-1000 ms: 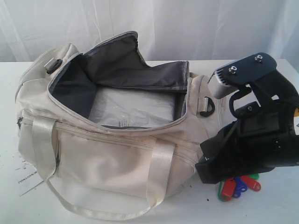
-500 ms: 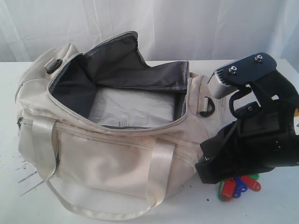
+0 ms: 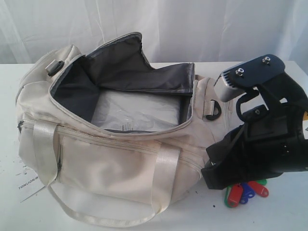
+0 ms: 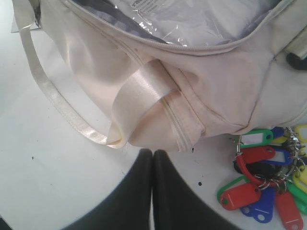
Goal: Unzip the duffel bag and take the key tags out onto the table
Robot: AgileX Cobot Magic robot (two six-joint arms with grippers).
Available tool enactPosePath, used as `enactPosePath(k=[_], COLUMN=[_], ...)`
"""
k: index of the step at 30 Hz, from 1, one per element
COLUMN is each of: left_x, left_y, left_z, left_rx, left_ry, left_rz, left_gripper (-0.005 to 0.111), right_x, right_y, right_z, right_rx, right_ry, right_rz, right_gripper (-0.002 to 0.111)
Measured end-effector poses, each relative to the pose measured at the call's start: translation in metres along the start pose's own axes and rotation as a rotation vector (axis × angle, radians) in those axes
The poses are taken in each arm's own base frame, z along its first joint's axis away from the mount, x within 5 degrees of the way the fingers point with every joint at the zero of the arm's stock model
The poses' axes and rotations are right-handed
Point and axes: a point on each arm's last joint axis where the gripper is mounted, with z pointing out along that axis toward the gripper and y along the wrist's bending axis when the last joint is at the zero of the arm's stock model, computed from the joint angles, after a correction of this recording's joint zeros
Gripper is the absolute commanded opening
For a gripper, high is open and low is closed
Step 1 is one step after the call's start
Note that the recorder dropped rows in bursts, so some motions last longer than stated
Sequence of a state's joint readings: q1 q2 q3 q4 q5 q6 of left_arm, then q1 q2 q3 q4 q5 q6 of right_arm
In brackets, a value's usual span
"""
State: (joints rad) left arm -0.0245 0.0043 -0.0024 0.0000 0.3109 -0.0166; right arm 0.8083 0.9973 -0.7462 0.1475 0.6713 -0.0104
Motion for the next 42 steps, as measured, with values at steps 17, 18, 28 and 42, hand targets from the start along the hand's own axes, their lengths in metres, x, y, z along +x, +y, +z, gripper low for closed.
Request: enactPosePath(k=[17, 18, 28, 42], left_x=[0.0, 0.0, 0.0, -0.012], left_y=[0.0, 0.0, 0.0, 0.002], left_z=[0.0, 0.0, 0.0, -0.001], left_rx=[0.0, 0.0, 0.0, -0.02], left_ry=[0.0, 0.0, -0.003, -0.132], left_rz=[0.0, 0.0, 0.0, 0.005], left_gripper=[0.0, 0.0, 0.0, 0.0], right_x=[0.0, 0.0, 0.013, 0.072], right_y=[0.001, 0.001, 0.005, -0.002], right_z=[-0.01, -0.012, -0.08, -0.136], right_rx=[-0.004, -0.005, -0.03, 0.073], right_ry=[-0.037, -0.048, -0.313, -0.627], right_rz=[0.007, 0.006, -0.015, 0.058], right_gripper=[0.0, 0.0, 0.0, 0.0])
